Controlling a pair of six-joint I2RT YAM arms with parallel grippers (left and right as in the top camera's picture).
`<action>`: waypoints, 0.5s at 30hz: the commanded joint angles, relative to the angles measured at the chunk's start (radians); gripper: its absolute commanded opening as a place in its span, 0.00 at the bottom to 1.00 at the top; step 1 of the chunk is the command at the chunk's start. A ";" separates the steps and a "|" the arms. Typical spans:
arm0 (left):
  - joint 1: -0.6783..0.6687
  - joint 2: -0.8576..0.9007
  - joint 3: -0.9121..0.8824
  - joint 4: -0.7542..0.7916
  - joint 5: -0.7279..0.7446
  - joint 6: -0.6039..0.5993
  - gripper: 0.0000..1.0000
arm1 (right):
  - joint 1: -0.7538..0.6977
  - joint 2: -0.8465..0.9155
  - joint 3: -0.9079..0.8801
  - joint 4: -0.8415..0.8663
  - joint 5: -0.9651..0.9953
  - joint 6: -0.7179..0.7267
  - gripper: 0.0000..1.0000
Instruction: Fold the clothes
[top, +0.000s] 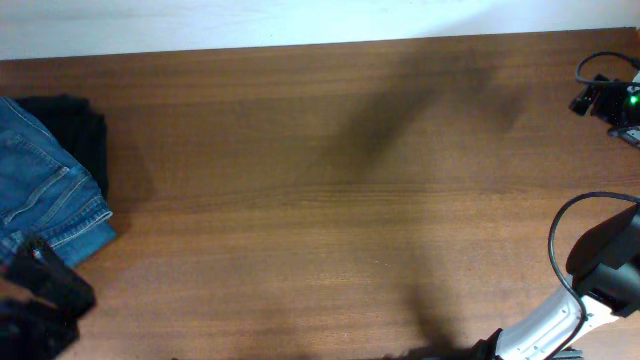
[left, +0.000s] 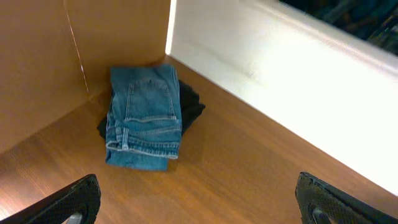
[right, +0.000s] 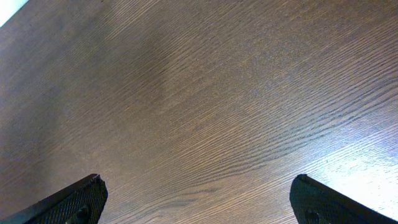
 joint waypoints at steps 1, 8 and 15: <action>0.001 -0.034 -0.006 0.000 0.010 0.021 1.00 | 0.001 -0.006 0.001 0.000 0.005 -0.002 0.99; 0.001 -0.073 -0.006 0.000 0.010 0.021 1.00 | 0.001 -0.006 0.001 0.000 0.005 -0.002 0.99; 0.001 -0.072 -0.006 0.000 0.010 0.021 1.00 | 0.001 -0.006 0.001 0.000 0.005 -0.002 0.99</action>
